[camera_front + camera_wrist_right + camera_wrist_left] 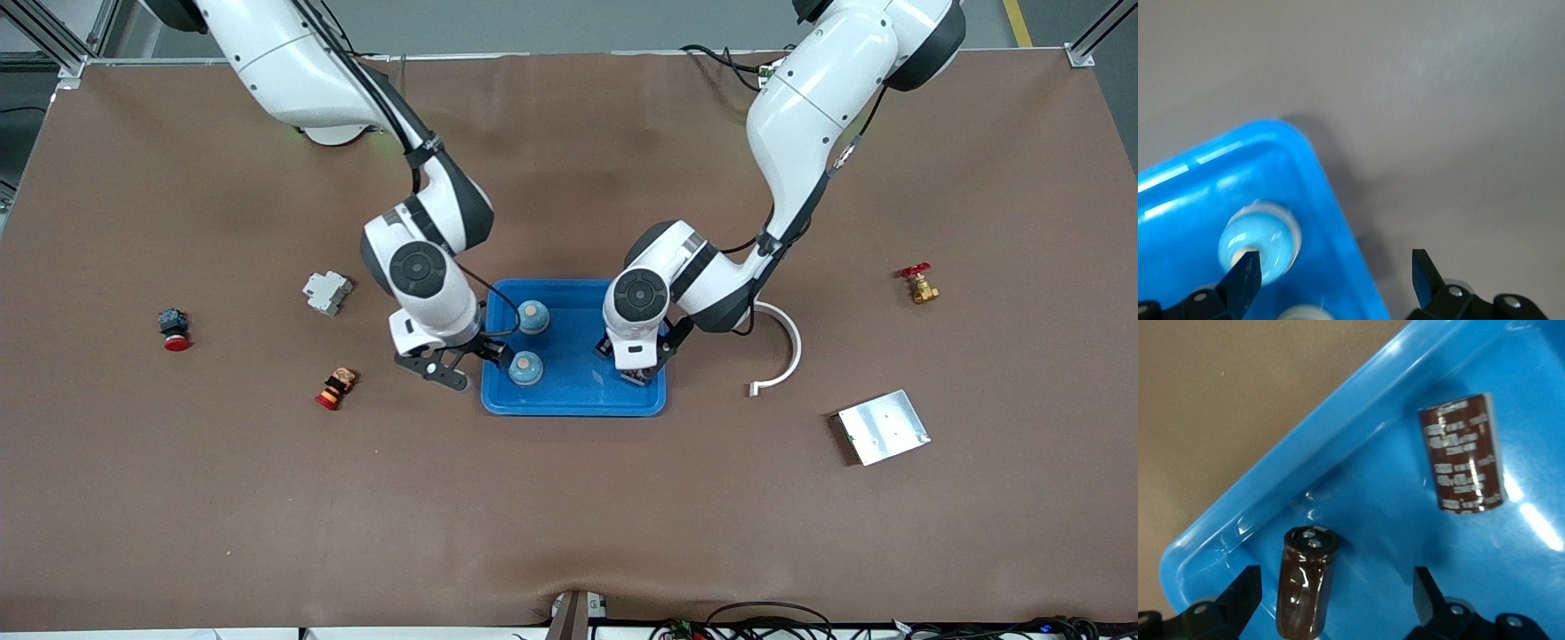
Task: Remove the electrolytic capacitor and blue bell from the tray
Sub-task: 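Grasp a brown capacitor with the left gripper while the right grasps a bell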
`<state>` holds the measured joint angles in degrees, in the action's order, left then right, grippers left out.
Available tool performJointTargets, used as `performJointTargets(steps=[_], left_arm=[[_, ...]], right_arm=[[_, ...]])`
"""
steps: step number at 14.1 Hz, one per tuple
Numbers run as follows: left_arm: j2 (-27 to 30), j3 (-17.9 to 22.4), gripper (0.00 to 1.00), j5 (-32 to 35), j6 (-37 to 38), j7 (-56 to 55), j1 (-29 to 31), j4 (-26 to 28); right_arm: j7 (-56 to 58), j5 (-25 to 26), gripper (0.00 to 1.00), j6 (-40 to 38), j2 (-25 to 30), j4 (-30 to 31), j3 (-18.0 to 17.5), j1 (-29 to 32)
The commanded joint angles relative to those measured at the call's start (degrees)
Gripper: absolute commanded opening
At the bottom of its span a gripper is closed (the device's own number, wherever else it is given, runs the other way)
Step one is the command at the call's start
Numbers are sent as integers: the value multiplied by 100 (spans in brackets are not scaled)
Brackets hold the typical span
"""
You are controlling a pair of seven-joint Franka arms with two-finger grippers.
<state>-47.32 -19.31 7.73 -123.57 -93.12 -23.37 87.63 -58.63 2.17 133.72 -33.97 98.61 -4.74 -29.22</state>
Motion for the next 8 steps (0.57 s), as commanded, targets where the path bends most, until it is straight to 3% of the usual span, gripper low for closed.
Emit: performJointTargets(steps=[1, 5, 6, 8], left_arm=[[21, 24, 100, 150, -62, -198, -54, 53], [39, 24, 43, 106, -62, -198, -54, 26], [48, 24, 35, 106, -54, -198, -54, 26], [56, 24, 11, 97, -62, -198, -54, 26]], right_arm=[[-262, 47, 100, -74, -57, -52, 43, -302], [-605, 55, 100, -21, -100, 36, 52, -593], [-649, 55, 100, -13, -127, 45, 52, -611], [-772, 64, 100, 40, -249, 36, 52, -707]])
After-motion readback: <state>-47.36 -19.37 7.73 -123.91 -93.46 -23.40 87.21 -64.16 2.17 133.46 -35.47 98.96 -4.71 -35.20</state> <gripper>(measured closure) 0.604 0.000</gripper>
